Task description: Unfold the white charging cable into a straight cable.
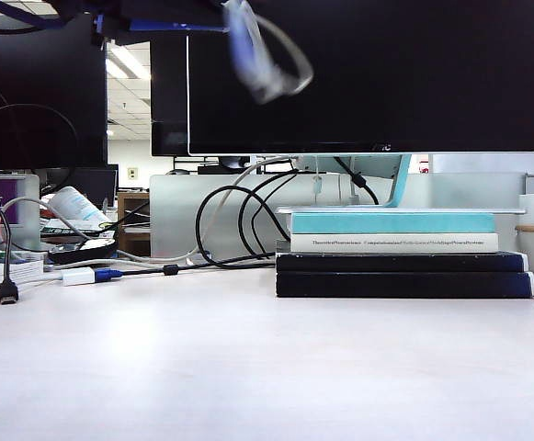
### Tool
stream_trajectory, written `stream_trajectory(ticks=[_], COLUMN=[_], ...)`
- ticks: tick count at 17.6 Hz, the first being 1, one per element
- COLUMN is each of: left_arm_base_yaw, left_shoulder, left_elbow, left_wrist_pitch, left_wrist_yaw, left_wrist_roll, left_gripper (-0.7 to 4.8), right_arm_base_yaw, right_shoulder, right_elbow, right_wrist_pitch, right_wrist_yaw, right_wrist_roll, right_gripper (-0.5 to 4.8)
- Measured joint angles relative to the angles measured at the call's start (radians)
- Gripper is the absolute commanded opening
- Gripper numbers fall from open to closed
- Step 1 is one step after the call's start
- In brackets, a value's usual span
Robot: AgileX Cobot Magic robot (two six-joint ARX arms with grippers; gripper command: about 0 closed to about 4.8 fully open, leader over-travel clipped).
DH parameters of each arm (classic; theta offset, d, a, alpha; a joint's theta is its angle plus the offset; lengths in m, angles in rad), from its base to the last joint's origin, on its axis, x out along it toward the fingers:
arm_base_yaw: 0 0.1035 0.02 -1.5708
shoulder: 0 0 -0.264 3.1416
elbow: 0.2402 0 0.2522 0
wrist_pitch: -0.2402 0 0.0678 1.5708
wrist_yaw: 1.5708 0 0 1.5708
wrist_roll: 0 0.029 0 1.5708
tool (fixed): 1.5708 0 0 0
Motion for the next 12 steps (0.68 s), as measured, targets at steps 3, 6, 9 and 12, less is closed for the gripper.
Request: stream_trajectory(ticks=[3,6,9,12], left_arm_base_yaw=[0.000,0.000,0.000,0.000], left_shoulder=[0.000,-0.001,-0.018,-0.023], left_elbow=[0.000,0.000,0.002,0.007], left_wrist_pitch=[-0.048,-0.096,-0.095,-0.084], left_wrist_yaw=[0.048,0.052,0.053,0.059], left_wrist_roll=[0.041,0.076,0.113,0.116], left_gripper=[-0.06,-0.06,-0.06,-0.06], right_arm_base_yaw=[0.000,-0.007,-0.009,-0.018], right_shoulder=[-0.010,-0.015,-0.023,-0.023], right_elbow=[0.001,0.001,0.001,0.001], right_wrist_pitch=[0.011,-0.025,-0.119,-0.170], right_wrist_yaw=[0.055,0.152,0.156,0.153], right_wrist_roll=[-0.006,-0.027,-0.030,-0.030], right_gripper=[3.02,3.04,3.04,3.01])
